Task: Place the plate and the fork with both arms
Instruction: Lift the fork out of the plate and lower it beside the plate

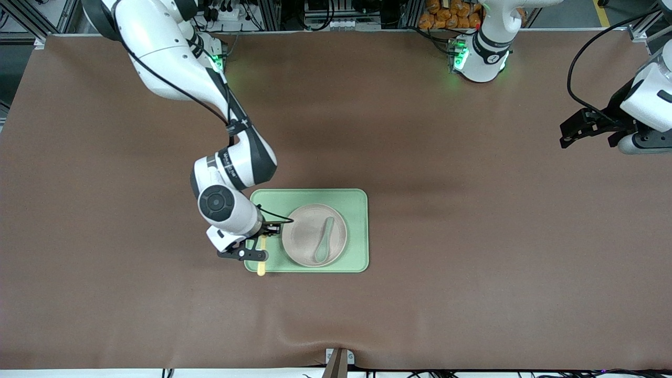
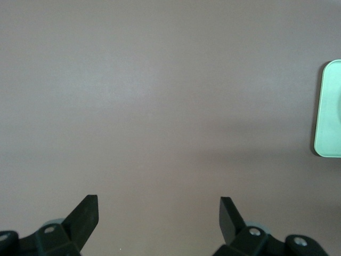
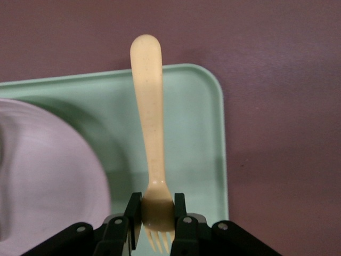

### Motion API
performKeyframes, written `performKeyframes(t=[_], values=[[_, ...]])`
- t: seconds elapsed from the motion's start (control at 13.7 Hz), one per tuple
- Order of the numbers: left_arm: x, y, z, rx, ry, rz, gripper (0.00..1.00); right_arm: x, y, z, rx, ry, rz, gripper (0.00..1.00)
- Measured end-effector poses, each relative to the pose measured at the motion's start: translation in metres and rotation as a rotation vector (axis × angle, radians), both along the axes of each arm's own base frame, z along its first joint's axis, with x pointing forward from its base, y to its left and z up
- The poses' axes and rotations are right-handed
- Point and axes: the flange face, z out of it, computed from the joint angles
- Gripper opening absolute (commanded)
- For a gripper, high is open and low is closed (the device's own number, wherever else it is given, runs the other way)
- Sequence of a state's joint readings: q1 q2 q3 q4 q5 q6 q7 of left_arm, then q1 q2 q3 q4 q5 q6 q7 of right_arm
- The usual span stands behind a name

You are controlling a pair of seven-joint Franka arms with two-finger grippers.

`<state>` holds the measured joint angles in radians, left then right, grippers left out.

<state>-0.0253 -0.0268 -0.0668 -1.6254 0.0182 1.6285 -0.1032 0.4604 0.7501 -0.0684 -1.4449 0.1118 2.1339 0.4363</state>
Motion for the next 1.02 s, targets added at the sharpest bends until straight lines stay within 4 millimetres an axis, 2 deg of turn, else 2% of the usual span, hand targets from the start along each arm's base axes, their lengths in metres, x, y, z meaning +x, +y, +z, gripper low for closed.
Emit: performKeyframes(t=[0.15,0.29,1.02], values=[[0.0,0.0,0.0,0.0,0.0,0.0,1.0,-0.006,-0.013,-0.018,-0.014,0.035,0.006,0.12],[0.0,0.0,0.0,0.0,0.001,0.0,1.0,-0.013,-0.014,-0.029,-0.018,0.057,0.007,0.12],[0.0,0.003,0.0,0.0,0.001,0.005,1.0,-0.028,0.0,-0.046,0.005,0.099,0.011,0.19]])
